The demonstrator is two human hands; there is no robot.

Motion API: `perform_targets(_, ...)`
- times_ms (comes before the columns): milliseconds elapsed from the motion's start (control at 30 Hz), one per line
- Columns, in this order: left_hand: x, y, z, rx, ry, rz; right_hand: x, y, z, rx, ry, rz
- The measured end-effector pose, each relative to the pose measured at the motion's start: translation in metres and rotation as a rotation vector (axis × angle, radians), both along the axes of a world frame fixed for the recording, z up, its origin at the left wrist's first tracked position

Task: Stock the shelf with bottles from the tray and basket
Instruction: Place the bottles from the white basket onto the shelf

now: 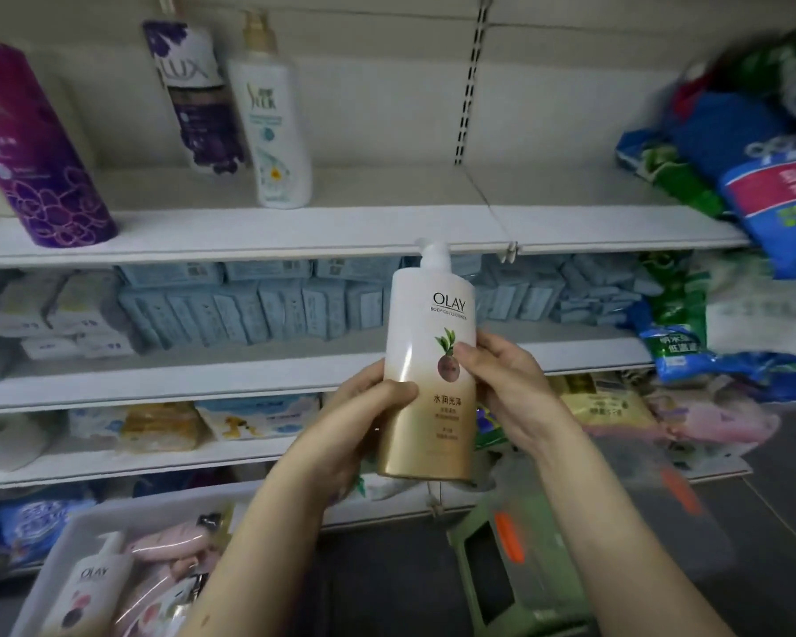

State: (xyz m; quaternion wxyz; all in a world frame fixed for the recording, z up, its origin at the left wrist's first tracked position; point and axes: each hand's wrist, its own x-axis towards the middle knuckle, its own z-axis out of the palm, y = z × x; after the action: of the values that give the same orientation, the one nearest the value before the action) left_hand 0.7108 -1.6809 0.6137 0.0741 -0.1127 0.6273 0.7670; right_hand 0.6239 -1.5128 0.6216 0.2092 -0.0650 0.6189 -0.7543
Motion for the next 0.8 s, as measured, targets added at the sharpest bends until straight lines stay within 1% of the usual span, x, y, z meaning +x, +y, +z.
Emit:
perform_targets(167, -0.022, 0.023, 0.030, -0.059, 0.090, 0.038, -0.029, 0.015, 0.025, -0.070, 0.106, 0.021)
perform_targets(267, -0.033, 0.021, 0.040, -0.076, 0.167, 0.066, -0.046, 0.012, 0.039, -0.141, 0.135, 0.094)
perform_targets(333, -0.041, 0.017, 0.046, -0.097, 0.202, 0.077, -0.056, 0.006, 0.052, -0.138, 0.160, 0.152)
perform_targets(400, -0.050, 0.012, 0.051, -0.122, 0.238, 0.088, -0.066, -0.003, 0.064, -0.104, 0.203, 0.165)
perform_targets(500, -0.067, 0.002, 0.063, -0.122, 0.305, 0.126, -0.080, -0.020, 0.080, -0.145, 0.251, 0.099)
perform_targets(633, -0.091, -0.023, 0.085, -0.252, 0.412, 0.197, -0.102, -0.043, 0.102, -0.178, 0.378, 0.016)
perform_targets(800, -0.121, -0.067, 0.097, -0.343, 0.454, 0.261, -0.130, -0.072, 0.131, -0.154, 0.528, -0.038)
